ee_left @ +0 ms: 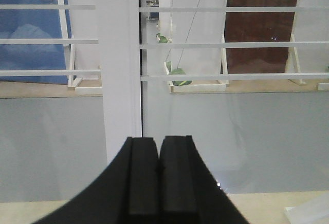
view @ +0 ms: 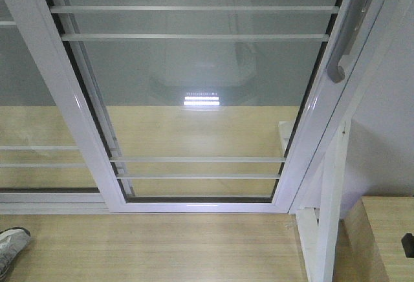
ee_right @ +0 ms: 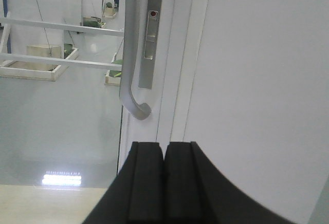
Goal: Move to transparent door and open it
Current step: 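Move the open right gripper toward the silver door handle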
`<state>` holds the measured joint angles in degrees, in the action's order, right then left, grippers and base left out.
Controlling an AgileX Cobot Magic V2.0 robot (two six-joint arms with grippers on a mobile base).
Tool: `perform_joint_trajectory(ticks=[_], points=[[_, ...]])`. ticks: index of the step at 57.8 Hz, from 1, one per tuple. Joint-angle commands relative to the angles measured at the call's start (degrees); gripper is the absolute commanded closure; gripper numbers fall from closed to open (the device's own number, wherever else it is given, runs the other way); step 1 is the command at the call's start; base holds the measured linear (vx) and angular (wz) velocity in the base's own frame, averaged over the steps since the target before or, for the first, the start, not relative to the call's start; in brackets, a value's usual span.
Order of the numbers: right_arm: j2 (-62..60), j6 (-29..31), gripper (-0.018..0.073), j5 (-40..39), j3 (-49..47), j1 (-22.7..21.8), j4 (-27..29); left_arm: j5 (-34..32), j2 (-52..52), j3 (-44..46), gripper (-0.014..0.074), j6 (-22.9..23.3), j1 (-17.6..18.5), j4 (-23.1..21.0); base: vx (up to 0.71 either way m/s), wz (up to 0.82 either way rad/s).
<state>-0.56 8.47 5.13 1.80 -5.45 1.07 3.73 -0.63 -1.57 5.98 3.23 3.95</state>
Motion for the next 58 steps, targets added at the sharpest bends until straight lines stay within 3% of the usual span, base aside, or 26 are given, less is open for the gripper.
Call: perform_joint_trajectory(ticks=[1,19,28,38,46,51,58], points=[[-0.41,0.38,0.0567,-4.72,0.68,-0.19,-0.07,-4.52,-0.2,-1.7,0.0602,0.41,0.24,-0.53,0.0,0.0],[-0.41,0.31,0.0567,-14.13,0.68,-0.19,-0.07,-8.25,-0.2,-1.7,0.0602,0.41,0.24,-0.53,0.0,0.0],[-0.41,-2.53,0.0567,-18.08,-0.78,-0.19,2.45,-14.13,-0.2,-0.68,0.0602,1.06,0.24,-0.58,0.0,0.0],[-0.04,-3.68,0.0567,-4.33,-13.13,-0.19,2.31,-12.99,-0.03,8.0,0.0602,2.04,0.24,-0.52,0.0,0.0],[4.7,-3.98,0.0565,7.17,-26.34,-0.19,3.32,-5.9,3.76,18.7,0.0602,2.11,0.29,-0.58,0.0,0.0],[9.91,-2.92,0.0564,13.53,-34.86,-0.19,4.42,2.58,9.04,27.29,0.0602,1.6,0.29,-0.52,0.0,0.0],[18.09,1.13,0.0564,14.01,-38.05,-0.19,0.94,6.9,17.48,32.42,0.0602,-1.49,0.29,0.73,0.0,0.0]])
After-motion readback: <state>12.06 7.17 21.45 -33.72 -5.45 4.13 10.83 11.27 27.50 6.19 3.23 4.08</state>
